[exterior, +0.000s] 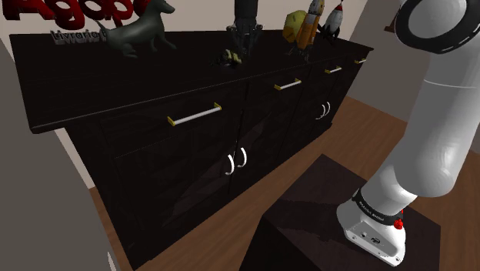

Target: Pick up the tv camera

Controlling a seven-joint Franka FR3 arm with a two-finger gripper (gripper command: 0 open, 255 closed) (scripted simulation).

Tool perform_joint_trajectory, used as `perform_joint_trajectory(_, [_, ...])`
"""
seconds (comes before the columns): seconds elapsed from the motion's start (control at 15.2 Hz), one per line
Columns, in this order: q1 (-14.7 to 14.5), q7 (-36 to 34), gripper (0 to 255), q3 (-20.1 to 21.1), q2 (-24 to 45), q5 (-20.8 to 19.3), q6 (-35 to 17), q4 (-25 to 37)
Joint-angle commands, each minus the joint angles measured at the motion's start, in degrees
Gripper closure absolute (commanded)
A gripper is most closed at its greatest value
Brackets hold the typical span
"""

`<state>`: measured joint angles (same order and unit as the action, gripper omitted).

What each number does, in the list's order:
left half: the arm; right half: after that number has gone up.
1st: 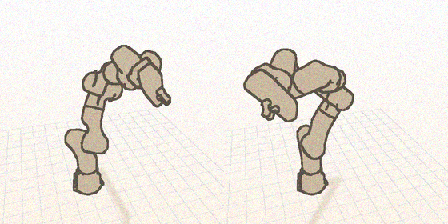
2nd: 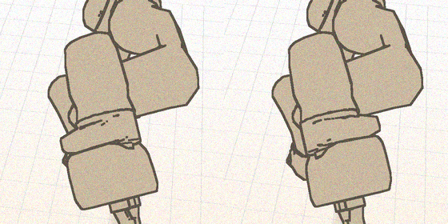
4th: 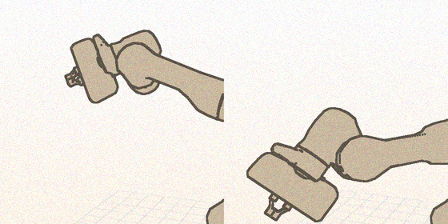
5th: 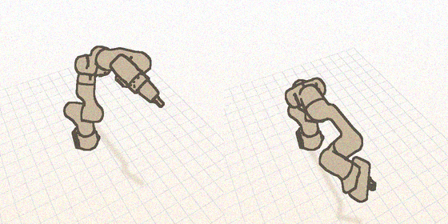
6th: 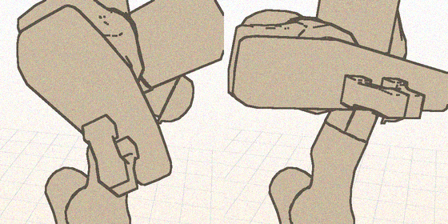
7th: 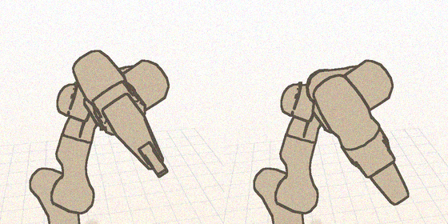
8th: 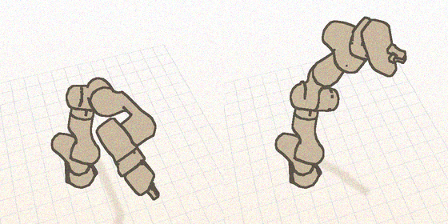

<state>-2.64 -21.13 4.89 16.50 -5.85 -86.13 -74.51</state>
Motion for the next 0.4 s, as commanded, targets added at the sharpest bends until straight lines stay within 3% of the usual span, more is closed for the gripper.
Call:
perform_joint_trajectory(0.0, [0.0, 0.2, 255, 0.0, 0.6, -0.1, 1.8, 2.3])
perform_joint_trajectory(0.33, [-0.2, 0.3, 255, 0.0, 1.6, -0.2, 4.7, 6.3])
